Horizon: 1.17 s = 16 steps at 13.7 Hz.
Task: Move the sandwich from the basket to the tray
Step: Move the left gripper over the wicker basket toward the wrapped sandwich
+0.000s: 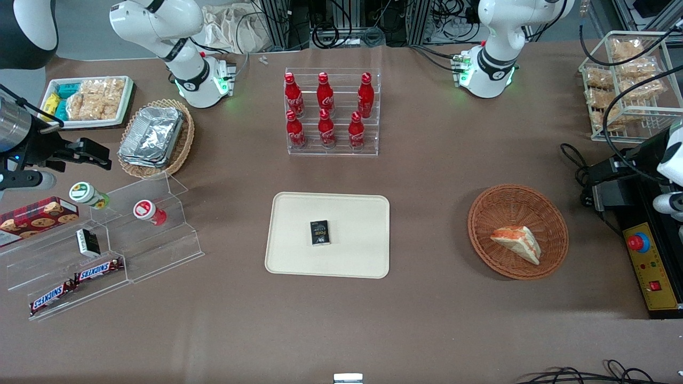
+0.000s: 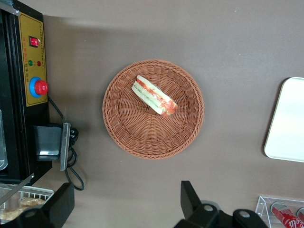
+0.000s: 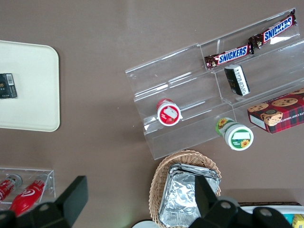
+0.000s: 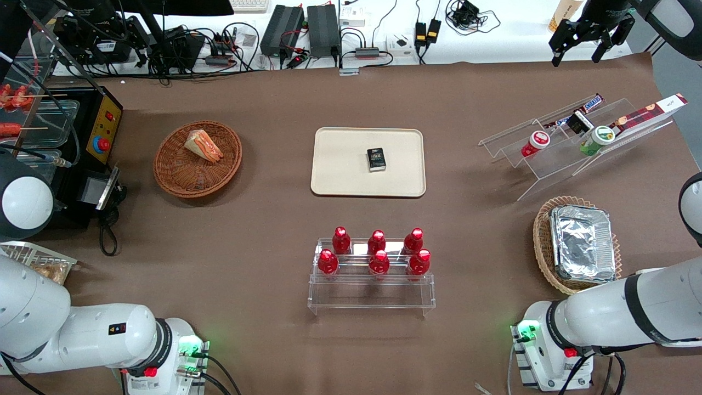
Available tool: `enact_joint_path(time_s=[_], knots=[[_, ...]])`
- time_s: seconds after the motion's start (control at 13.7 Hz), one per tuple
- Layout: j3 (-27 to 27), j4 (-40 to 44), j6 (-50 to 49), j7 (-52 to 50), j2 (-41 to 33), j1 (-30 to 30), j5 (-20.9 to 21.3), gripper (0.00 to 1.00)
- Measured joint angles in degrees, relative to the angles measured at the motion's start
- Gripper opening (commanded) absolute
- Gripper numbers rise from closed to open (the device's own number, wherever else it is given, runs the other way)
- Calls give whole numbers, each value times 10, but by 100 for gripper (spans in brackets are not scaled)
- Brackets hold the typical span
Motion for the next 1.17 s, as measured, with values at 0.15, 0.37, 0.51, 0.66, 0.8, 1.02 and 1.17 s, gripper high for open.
enact_joint_path(time_s=[0.15,0.37,0.51,0.66,0.8,1.02,1.17], knots=[[-1,0,0,1,0,0,0,100],[-4,-4,-1,1,3,-1,0,100],[-4,-39,18,0,3,-2,1,100],[-4,-113,95,-2,-9,-2,1,100],[-4,-197,168,-12,-31,-2,1,100],[-3,-261,211,-36,-42,-1,1,100],[-1,-274,223,-102,-37,0,2,100]])
